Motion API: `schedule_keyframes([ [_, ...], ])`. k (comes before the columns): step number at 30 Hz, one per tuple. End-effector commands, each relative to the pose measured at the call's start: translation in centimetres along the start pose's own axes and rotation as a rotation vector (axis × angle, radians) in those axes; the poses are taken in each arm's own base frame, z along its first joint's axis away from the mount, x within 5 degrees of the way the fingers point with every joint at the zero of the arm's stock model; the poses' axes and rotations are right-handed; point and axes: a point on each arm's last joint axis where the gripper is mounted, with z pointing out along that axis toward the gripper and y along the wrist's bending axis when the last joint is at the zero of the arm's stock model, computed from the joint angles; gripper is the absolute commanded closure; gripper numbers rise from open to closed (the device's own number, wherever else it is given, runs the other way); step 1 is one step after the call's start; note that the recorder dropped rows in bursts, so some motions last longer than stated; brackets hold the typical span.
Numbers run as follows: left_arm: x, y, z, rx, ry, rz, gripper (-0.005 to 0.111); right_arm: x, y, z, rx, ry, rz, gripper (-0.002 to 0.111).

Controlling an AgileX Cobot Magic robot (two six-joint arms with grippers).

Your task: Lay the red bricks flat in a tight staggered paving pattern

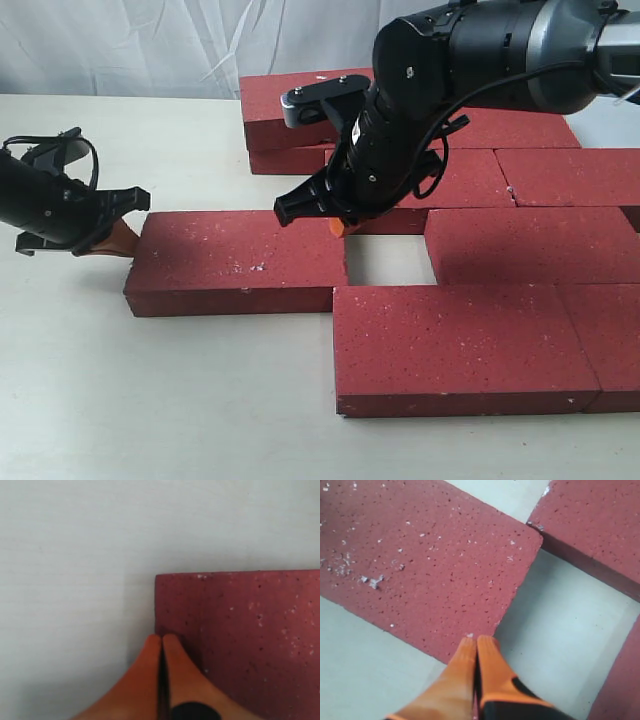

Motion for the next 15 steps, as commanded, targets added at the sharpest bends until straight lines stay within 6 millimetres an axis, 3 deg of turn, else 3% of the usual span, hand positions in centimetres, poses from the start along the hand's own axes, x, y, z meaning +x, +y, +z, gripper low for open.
schedule_keyframes([
  [1,-0.1,-0.4,0.0,0.02,-0.003,-0.012,0.107,-0.1,-0.2,-0.4,0.008,-0.007,0.008,0.109],
  [9,-0.1,0.1,-0.2,0.007,0.006,0.001,0.107,0.0,-0.2,-0.4,0.009,0.0,0.01,0.109],
  [15,-0.7,1.0,-0.9,-0.121,0.05,0.006,0.107,0.0,-0.2,-0.4,0.009,0.0,0.01,0.109],
])
